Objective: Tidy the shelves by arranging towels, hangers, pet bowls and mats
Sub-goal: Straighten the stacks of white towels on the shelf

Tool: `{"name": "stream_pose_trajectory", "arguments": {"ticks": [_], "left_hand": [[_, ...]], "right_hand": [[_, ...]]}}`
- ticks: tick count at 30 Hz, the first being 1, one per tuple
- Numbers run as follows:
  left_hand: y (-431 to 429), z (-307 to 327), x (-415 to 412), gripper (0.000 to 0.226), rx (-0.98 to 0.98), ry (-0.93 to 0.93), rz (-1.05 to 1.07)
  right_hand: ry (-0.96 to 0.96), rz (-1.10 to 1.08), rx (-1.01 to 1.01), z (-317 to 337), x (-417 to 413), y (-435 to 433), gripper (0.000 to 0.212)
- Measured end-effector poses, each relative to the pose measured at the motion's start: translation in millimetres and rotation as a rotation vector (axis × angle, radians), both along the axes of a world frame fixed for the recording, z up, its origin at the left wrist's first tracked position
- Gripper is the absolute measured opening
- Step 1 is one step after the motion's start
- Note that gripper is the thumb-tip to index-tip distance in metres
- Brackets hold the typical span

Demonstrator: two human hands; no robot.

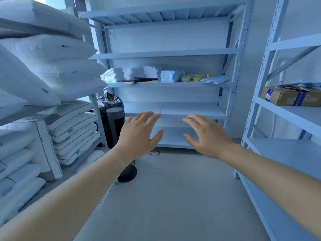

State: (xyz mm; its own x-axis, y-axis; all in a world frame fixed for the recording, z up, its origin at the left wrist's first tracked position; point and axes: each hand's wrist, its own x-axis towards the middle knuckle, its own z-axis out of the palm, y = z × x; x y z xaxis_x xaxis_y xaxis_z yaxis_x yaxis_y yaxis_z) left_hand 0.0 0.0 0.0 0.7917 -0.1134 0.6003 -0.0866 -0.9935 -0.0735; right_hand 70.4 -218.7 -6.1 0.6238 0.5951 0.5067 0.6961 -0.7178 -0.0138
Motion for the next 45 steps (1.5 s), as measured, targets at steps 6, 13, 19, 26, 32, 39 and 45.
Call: {"name": "stream_pose_trajectory", "arguments": {"ticks": [6,13,19,26,32,39,45], "left_hand": [[14.2,-25.3,74.1,0.052,-0.017,0.055,0.02],[13.5,-51.9,169.5,0.05,-0.075,0.151,0.011],[20.0,-67.9,235.4,0.049,-0.1,0.21,0.076],[56.5,-75.2,281.7,0.052,-0.054,0.234,0.17],[117.1,-70.9,334.6,0.056,-0.042,0.211,0.235],[192.8,-61.1,417.1,0.054,-0.085,0.175,0.231],[240.9,-66.7,488.2,0.054,-0.112,0.2,0.197]], "right_hand": [[0.034,0.032,0.018,-26.8,69.3,23.1,0.05],[0.119,0.054,-0.003,-47.8,159.9,32.2,0.05],[0.135,0.083,0.031,-55.8,230.0,43.3,0.048],[0.142,0.197,0.054,-67.1,290.5,90.8,0.044],[0.139,0.24,0.05,-69.8,354.1,151.9,0.046],[0.148,0.211,0.044,-61.2,443.4,228.3,0.048],[0.149,0.134,0.034,-67.6,513.3,271.9,0.05]]}}
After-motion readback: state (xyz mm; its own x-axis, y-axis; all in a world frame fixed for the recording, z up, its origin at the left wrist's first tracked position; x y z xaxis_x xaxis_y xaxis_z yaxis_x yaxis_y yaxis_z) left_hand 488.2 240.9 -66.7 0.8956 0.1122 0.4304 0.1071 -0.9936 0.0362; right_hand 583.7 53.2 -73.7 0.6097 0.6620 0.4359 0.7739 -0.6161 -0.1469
